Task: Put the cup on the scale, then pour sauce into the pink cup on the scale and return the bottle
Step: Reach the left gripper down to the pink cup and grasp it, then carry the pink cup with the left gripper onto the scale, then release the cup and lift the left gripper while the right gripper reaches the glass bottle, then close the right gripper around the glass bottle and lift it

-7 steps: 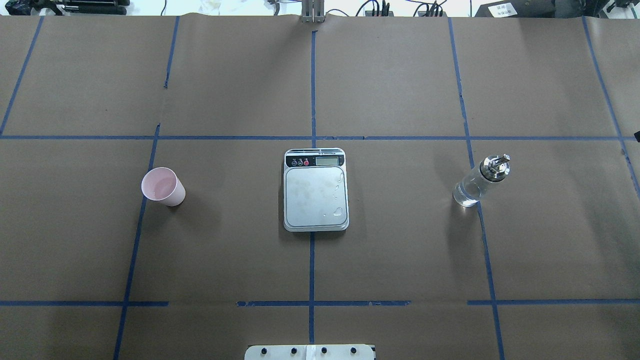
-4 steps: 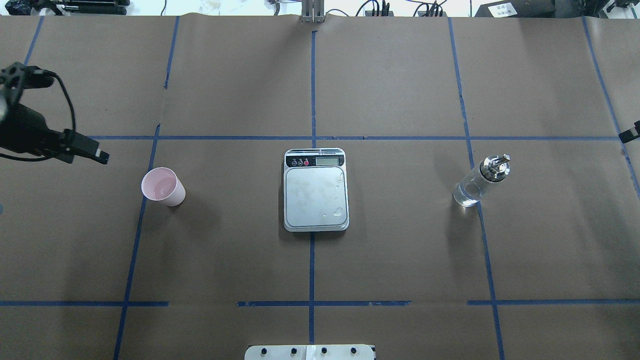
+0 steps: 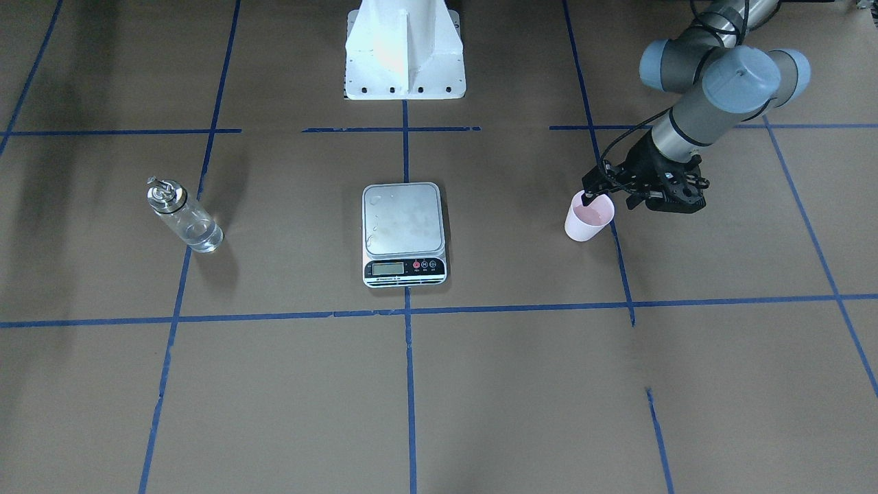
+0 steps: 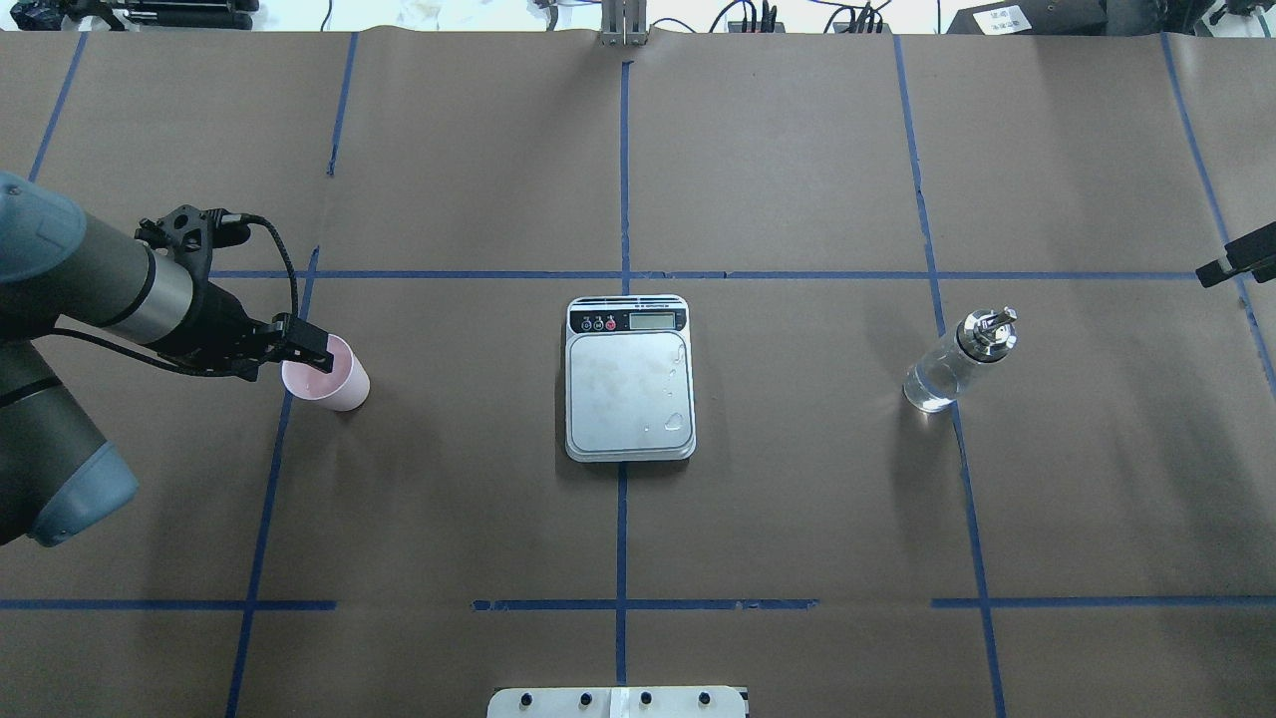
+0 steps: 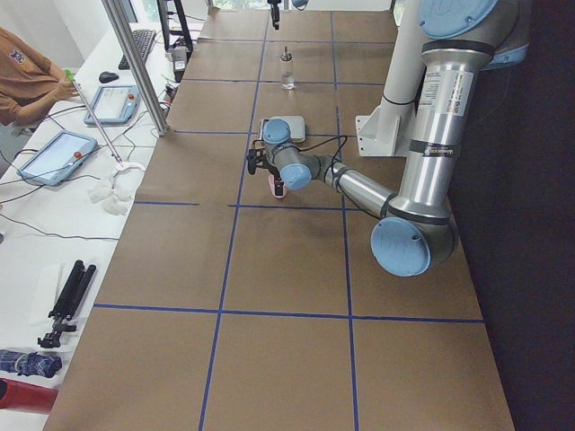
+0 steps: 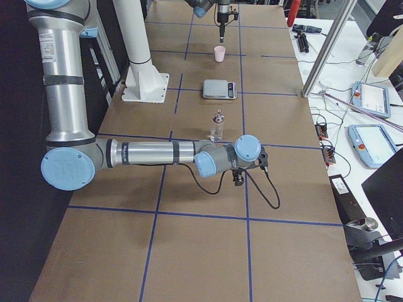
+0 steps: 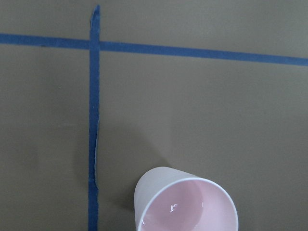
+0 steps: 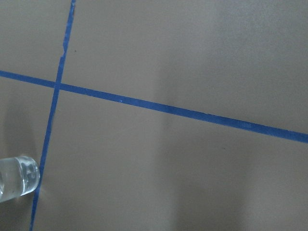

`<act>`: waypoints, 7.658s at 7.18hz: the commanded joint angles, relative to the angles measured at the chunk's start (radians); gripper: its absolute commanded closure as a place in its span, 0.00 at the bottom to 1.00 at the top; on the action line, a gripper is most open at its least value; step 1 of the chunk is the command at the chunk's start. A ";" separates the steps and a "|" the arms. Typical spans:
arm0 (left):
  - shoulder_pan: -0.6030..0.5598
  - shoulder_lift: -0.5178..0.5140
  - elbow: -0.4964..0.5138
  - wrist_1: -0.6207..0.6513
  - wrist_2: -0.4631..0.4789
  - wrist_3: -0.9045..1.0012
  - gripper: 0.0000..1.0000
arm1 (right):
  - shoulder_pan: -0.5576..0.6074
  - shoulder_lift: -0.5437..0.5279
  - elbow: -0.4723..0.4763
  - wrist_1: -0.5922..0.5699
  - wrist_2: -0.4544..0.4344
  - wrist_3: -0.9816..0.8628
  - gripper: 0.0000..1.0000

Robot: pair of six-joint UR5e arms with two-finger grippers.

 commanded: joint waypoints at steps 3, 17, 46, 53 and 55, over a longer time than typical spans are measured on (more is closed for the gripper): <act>0.015 -0.008 0.040 0.000 0.009 -0.004 0.32 | -0.006 -0.001 -0.002 -0.001 -0.021 0.002 0.00; 0.232 -0.625 0.168 0.436 0.180 -0.371 0.97 | -0.096 -0.064 0.000 0.387 -0.015 0.185 0.00; 0.158 -0.422 -0.135 0.379 0.184 -0.368 0.27 | -1.097 -0.232 0.339 0.602 -1.661 1.002 0.00; 0.146 -0.420 -0.132 0.379 0.184 -0.338 0.27 | -1.095 -0.180 0.279 0.603 -1.721 1.004 0.00; 0.143 -0.420 -0.132 0.379 0.185 -0.327 0.27 | -1.090 -0.162 0.259 0.606 -1.733 1.004 0.00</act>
